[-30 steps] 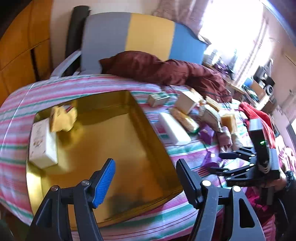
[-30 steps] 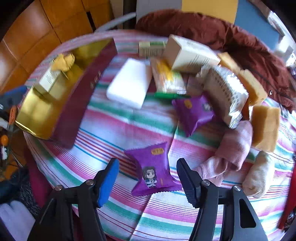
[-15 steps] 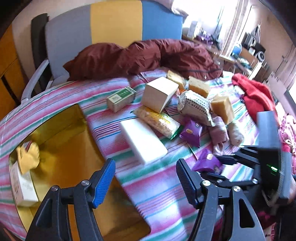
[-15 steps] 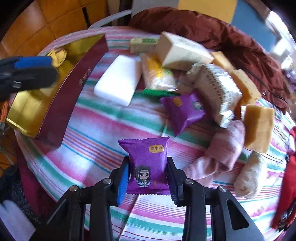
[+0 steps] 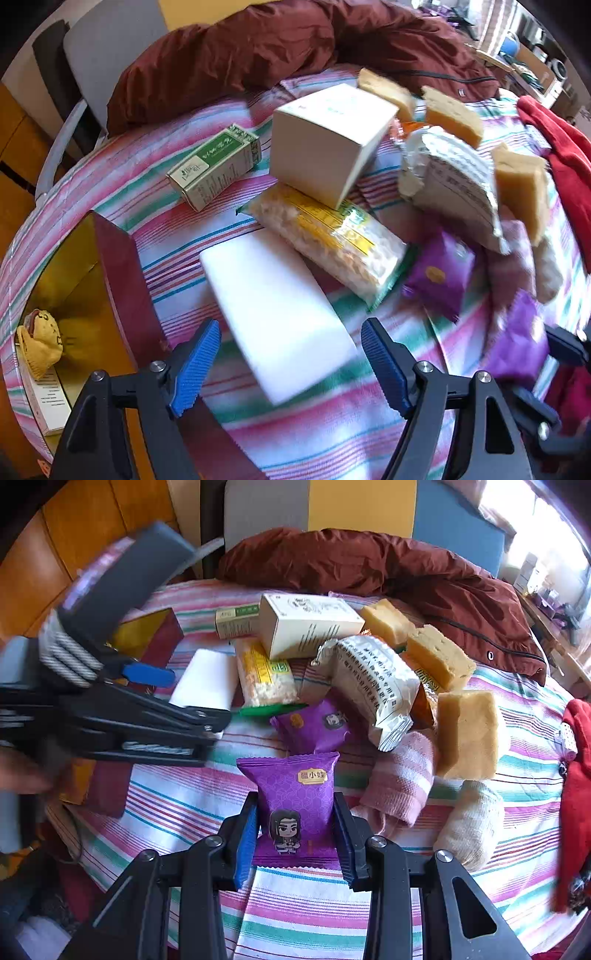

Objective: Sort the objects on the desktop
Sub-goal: 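Grasp the white foam block with the left gripper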

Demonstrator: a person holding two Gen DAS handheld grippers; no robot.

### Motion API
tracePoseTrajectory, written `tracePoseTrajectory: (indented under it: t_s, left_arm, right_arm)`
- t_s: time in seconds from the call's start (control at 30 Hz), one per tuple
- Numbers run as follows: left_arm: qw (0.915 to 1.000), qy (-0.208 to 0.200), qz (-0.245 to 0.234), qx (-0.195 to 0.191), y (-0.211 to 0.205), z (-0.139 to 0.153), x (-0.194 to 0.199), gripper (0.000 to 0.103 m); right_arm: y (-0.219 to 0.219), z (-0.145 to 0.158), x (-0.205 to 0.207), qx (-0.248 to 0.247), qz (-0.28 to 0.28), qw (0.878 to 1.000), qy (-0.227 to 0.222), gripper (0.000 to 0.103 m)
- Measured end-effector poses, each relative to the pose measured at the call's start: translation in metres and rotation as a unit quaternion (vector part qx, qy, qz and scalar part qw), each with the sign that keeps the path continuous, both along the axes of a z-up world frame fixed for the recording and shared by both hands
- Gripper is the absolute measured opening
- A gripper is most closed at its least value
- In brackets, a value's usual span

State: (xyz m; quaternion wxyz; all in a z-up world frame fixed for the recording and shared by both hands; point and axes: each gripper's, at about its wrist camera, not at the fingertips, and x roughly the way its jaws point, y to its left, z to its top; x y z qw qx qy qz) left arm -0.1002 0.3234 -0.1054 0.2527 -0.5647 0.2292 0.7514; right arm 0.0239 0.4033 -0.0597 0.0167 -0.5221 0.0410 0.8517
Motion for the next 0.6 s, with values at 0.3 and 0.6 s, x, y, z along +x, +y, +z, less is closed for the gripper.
tracePoseTrajectory:
  t_s: [0.3, 0.6]
  left_arm:
    - [0.9994, -0.005, 0.034, -0.006, 0.001, -0.017, -0.014, 0.079]
    - [0.9985, 0.032, 0.015, 0.042, -0.014, 0.002, 0.000, 0.061]
  right_arm:
    - [-0.005, 0.004, 0.000, -0.004, 0.003, 1.000, 0.003, 0.038]
    - [-0.005, 0.002, 0.001, -0.006, 0.001, 1.000, 0.001, 0.038]
